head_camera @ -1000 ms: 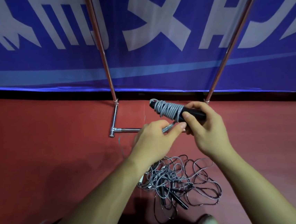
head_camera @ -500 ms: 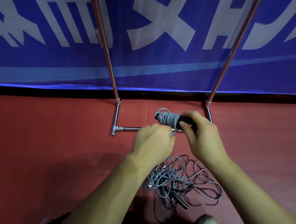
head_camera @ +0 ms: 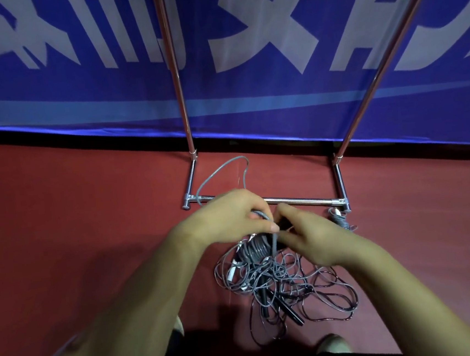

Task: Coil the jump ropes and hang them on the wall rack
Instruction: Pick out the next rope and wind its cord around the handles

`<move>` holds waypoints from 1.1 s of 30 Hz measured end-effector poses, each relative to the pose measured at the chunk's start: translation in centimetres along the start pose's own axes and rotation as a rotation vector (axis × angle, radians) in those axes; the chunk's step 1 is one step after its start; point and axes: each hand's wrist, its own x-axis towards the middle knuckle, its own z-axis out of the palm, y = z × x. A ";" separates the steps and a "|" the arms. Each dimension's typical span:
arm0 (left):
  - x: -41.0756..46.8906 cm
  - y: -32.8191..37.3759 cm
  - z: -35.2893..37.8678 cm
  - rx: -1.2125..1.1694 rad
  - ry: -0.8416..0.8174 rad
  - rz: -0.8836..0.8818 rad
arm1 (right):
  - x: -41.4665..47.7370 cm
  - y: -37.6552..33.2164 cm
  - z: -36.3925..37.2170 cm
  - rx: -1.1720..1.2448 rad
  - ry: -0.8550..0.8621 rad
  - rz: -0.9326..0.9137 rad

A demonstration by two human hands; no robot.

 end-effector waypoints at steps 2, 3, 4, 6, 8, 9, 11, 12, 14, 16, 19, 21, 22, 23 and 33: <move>0.0 -0.3 -0.7 -0.212 0.021 -0.014 | -0.6 -0.4 -0.8 0.323 -0.080 -0.006; -0.1 -0.3 -1.1 -0.327 0.032 -0.014 | -0.9 -0.7 -1.1 0.480 -0.104 -0.023; -0.2 -0.2 -1.3 -0.435 0.039 -0.009 | -1.2 -1.2 -1.3 0.626 -0.119 -0.060; -0.2 0.1 -1.6 -0.591 0.049 -0.013 | -1.5 -2.2 -1.9 0.897 -0.121 -0.142; 0.2 0.2 -1.6 -0.532 0.100 0.033 | -1.4 -2.9 -2.3 1.090 -0.068 -0.183; 0.3 0.5 -1.4 -0.484 0.081 0.044 | -1.3 -3.1 -2.3 1.138 -0.008 -0.183; 0.8 2.0 -0.7 -0.663 0.027 0.022 | -0.8 -3.6 -2.3 1.212 0.171 -0.139; 1.3 2.8 -0.5 -0.764 -0.020 0.014 | -0.6 -3.7 -2.2 1.261 0.269 -0.112; 1.9 3.0 1.6 -0.701 0.055 -0.102 | -0.2 -4.1 -2.0 1.350 0.430 -0.077; 2.1 4.0 3.0 -0.936 0.153 -0.261 | 0.2 -4.1 -1.9 1.370 0.556 -0.038; 2.3 4.6 4.7 -0.818 0.234 -0.305 | 0.8 -3.4 -1.8 1.112 0.775 0.046; 2.0 4.4 5.7 -0.520 0.193 -0.265 | 1.0 -2.4 -1.6 0.750 0.929 0.084; 1.5 4.6 5.9 -0.340 0.174 -0.222 | 0.9 -2.0 -1.4 0.532 0.973 0.096; 1.1 4.7 6.1 -0.167 0.178 -0.176 | 0.8 -1.7 -1.2 0.344 0.977 0.102; -0.4 3.6 0.4 0.311 0.245 -0.040 | 0.4 -1.0 -1.5 -0.174 0.386 0.126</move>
